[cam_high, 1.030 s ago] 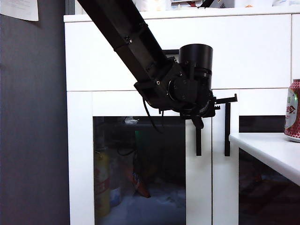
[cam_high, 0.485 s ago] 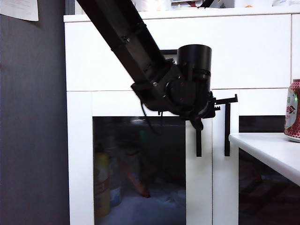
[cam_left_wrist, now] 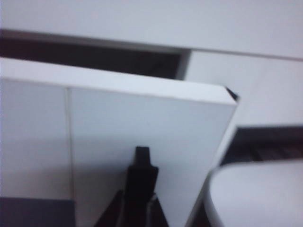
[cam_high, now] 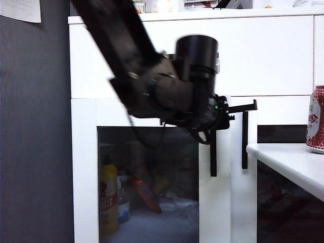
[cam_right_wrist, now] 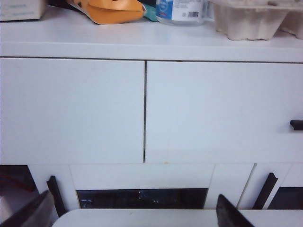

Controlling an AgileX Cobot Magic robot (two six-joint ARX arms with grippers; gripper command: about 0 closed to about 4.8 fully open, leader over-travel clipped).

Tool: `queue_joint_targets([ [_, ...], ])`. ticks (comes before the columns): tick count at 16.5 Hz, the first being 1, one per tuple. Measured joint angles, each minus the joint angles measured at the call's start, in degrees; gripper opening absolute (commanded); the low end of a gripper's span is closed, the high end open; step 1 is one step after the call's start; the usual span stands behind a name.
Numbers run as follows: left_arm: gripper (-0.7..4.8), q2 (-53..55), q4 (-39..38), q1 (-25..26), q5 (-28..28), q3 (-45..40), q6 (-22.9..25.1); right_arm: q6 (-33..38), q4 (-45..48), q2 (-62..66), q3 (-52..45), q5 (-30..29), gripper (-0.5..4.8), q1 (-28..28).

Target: Open the left door of the white cabinet, pick up a can of beverage from the table on the right, place it inside the cabinet, and finally close the cabinet door.

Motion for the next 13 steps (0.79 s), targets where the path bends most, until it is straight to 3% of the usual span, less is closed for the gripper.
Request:
queue_joint_targets([
  [8, -0.05, -15.5, 4.3, -2.2, 3.2, -24.7, -0.2, 0.0, -5.7, 2.4, -0.6, -1.1, 4.41, 0.0],
  [10, -0.05, -17.8, 4.1, -2.3, 3.8, -27.5, -0.2, 0.2, -5.7, 2.1, -3.1, -3.9, 4.41, 0.0],
  [11, -0.05, -19.7, 3.3, -2.3, 4.0, -29.2, -0.3, 1.9, -5.8, 2.1, -6.9, -10.4, 4.41, 0.2],
  [13, -0.05, -20.6, 2.3, -2.4, 4.1, -29.4, -0.5, 3.2, -5.0, 2.5, -9.3, -15.9, 4.4, 2.4],
])
